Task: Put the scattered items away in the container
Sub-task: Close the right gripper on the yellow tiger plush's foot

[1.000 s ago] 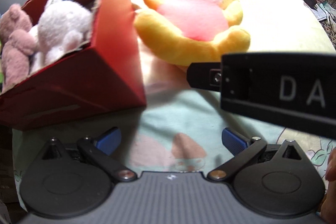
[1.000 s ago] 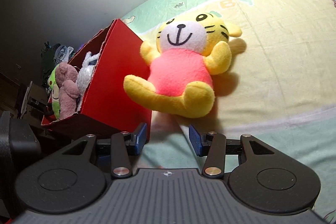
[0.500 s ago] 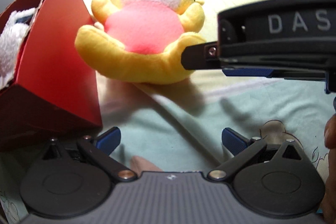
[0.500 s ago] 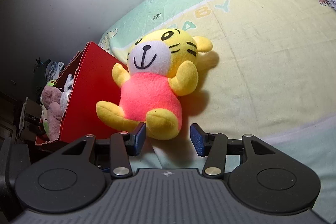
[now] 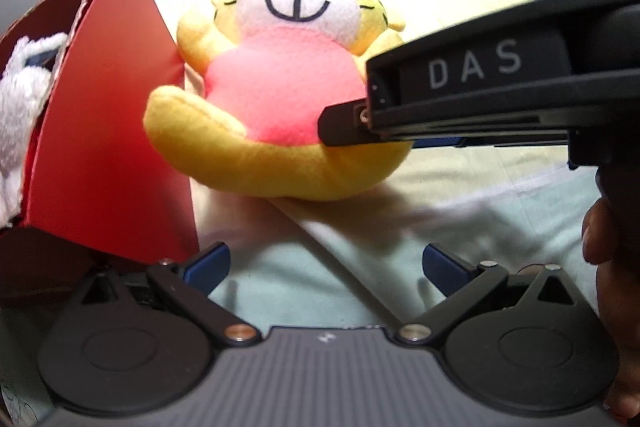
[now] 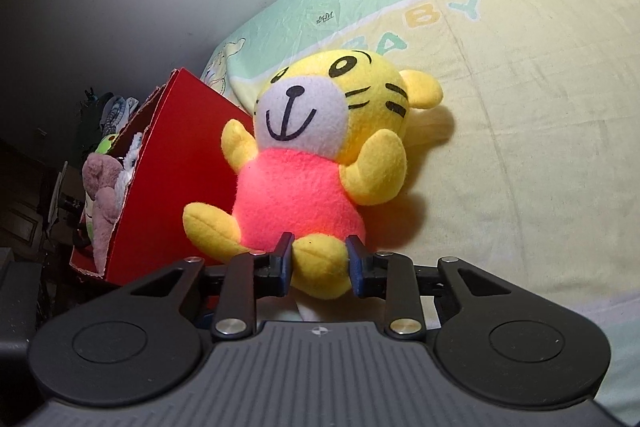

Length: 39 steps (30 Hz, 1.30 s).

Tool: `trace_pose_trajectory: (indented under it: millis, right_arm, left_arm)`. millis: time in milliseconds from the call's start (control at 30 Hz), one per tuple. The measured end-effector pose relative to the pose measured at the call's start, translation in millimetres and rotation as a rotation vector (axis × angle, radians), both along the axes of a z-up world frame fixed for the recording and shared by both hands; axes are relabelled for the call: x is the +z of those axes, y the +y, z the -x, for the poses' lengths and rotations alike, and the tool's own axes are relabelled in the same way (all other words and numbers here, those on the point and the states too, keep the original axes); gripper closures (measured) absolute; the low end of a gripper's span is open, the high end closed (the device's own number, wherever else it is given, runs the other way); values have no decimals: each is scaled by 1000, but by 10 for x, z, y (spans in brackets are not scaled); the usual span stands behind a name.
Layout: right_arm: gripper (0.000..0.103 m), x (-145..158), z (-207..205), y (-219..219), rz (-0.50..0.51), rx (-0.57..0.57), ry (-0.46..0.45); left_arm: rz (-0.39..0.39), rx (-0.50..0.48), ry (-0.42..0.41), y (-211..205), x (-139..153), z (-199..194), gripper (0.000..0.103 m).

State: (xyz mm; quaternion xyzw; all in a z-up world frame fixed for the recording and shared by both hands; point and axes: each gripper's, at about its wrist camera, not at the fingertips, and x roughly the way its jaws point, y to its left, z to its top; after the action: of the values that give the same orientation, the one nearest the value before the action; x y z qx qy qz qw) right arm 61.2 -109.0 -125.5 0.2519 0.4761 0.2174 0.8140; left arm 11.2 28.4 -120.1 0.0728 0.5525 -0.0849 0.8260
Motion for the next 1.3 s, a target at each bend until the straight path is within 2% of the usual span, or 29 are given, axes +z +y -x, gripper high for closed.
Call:
trace_pose_trajectory:
  millis: [300, 367, 433, 533, 600, 733, 800, 867, 1033, 1133, 1300]
  right_arm:
    - [78, 52, 216, -324, 7, -62, 1]
    - [78, 59, 296, -410, 14, -75, 9]
    - [78, 54, 378, -485, 13, -88, 24]
    - [78, 51, 507, -595, 18, -110, 37]
    - [78, 63, 573, -644, 21, -121, 41]
    - [77, 73, 649, -685, 24, -126, 46]
    - [71, 61, 657, -686, 12, -125, 55]
    - [71, 54, 649, -695, 5, -133, 60]
    - [68, 57, 597, -752, -13, -166, 57]
    - [63, 51, 531, -799, -35, -188, 52]
    - [58, -35, 329, -821, -84, -159, 59]
  left_arm:
    - [10, -44, -38, -33, 121, 134, 1]
    - [42, -52, -39, -3, 162, 160, 1]
    - [87, -55, -34, -17, 154, 373, 1]
    - [142, -71, -25, 46, 180, 395, 1]
    - [168, -100, -25, -35, 216, 190, 1]
    - [225, -158, -35, -127, 265, 299, 1]
    - [260, -170, -44, -217, 232, 218, 1]
    - [281, -162, -49, -182, 272, 207, 1]
    - [275, -88, -47, -117, 241, 75, 1]
    - [299, -41, -52, -86, 236, 0, 1]
    - [271, -23, -73, -118, 191, -98, 1]
